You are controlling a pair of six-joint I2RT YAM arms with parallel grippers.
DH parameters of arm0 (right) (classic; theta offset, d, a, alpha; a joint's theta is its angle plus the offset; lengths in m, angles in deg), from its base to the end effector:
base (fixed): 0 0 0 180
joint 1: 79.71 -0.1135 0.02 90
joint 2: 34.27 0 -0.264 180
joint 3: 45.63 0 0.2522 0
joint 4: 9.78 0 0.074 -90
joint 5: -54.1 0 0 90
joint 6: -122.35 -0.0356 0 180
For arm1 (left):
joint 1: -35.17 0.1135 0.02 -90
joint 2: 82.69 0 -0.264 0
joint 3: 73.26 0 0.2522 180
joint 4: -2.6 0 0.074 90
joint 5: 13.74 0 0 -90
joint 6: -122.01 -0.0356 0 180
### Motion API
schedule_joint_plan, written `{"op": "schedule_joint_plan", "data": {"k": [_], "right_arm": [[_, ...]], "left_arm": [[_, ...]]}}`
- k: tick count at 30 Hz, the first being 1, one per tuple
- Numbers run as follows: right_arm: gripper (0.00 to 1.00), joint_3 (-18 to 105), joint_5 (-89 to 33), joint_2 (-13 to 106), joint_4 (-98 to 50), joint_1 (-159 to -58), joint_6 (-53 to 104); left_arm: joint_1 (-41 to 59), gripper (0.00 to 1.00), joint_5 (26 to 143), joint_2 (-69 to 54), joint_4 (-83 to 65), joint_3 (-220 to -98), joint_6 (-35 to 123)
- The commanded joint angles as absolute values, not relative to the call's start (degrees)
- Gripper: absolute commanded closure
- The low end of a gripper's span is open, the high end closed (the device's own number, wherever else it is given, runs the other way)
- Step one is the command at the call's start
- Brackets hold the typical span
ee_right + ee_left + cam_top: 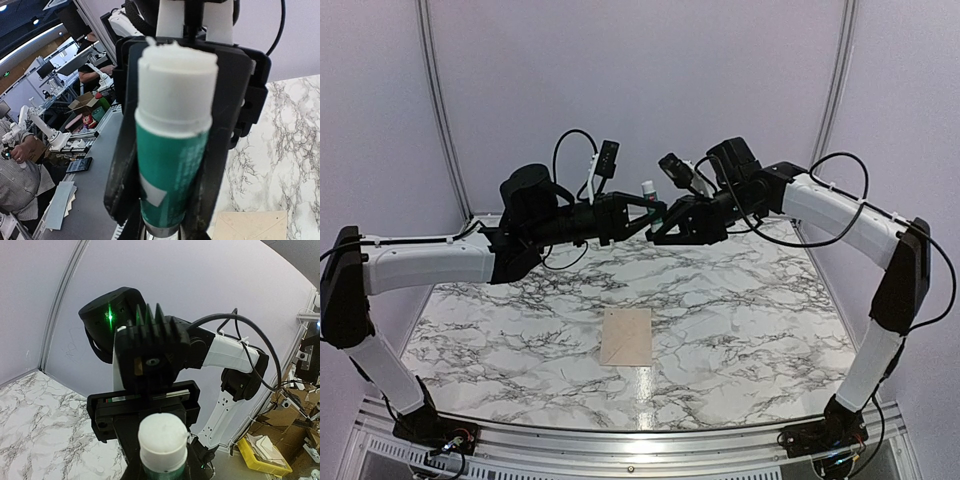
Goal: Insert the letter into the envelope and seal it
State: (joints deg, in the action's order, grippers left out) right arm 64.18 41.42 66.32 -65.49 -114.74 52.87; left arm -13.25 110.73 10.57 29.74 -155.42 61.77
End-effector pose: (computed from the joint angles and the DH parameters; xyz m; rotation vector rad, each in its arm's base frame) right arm 0.2861 0.2430 0.3541 -1.5062 1.4812 1.6985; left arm 0.2383 -0.2990 0.3571 0.7971 1.2896 -1.5113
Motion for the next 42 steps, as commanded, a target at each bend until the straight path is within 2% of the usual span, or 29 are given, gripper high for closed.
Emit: {"op": "schedule_joint_plan", "data": {"k": [1, 3, 6, 9, 11, 13, 14, 15, 18, 19, 22, 25, 29, 34, 42], "right_arm": [[0.93, 64.6, 39.5, 63.8, -61.1, -114.1, 47.8], [1.0, 65.4, 36.1, 63.7, -59.9, -113.3, 46.0], [1.0, 66.0, 25.3, 62.8, -57.1, -112.7, 42.8], [1.0, 63.1, -1.9, 59.2, -52.4, -115.2, 41.0], [1.0, 62.1, -19.4, 58.5, -51.1, -117.7, 39.4], [0.98, 63.5, -27.7, 59.8, -51.5, -120.3, 38.2], [0.92, 64.3, -28.0, 60.6, -52.0, -120.8, 37.7], [0.89, 64.7, -26.6, 60.6, -52.5, -120.9, 37.1], [0.71, 63.6, -20.8, 58.2, -53.0, -119.6, 38.3], [0.62, 63.2, -17.3, 56.6, -53.5, -118.4, 38.7], [0.5, 62.2, -0.8, 54.2, -55.2, -111.5, 40.2], [0.5, 63.3, 13.6, 54.7, -61.7, -107.0, 48.6], [0.52, 63.0, 23.2, 56.1, -67.1, -106.6, 55.3], [0.54, 62.2, 32.8, 59.1, -64.8, -107.4, 53.5], [0.51, 66.1, 34.4, 62.2, -63.1, -113.1, 51.7]], "left_arm": [[-13.1, 1.0, 109.3, 10.8, 32.2, -155.1, 61.4], [-13.1, 1.0, 107.5, 10.8, 32.2, -154.3, 60.8], [-14.1, 1.0, 96.3, 10.7, 32.2, -152.7, 60.2], [-17.1, 1.0, 74.4, 12.1, 32.1, -153.4, 59.6], [-18.5, 1.0, 64.4, 15.0, 32.1, -155.4, 60.7], [-18.8, 1.0, 59.6, 17.5, 32.0, -157.8, 62.8], [-18.8, 1.0, 58.6, 18.4, 31.9, -158.7, 63.0], [-18.8, 1.0, 58.0, 18.7, 31.6, -159.3, 62.8], [-18.5, 1.0, 58.4, 17.9, 30.2, -159.7, 60.4], [-18.0, 1.0, 60.5, 17.2, 29.6, -159.4, 59.7], [-15.1, 1.0, 73.6, 14.6, 28.8, -158.7, 59.3], [-12.6, 1.0, 90.0, 12.6, 28.7, -158.0, 58.1], [-11.6, 1.0, 103.7, 10.7, 28.6, -157.4, 56.7], [-11.6, 1.0, 110.6, 9.9, 29.1, -158.2, 58.5], [-11.8, 1.0, 112.6, 10.3, 30.5, -159.0, 60.7]]}}
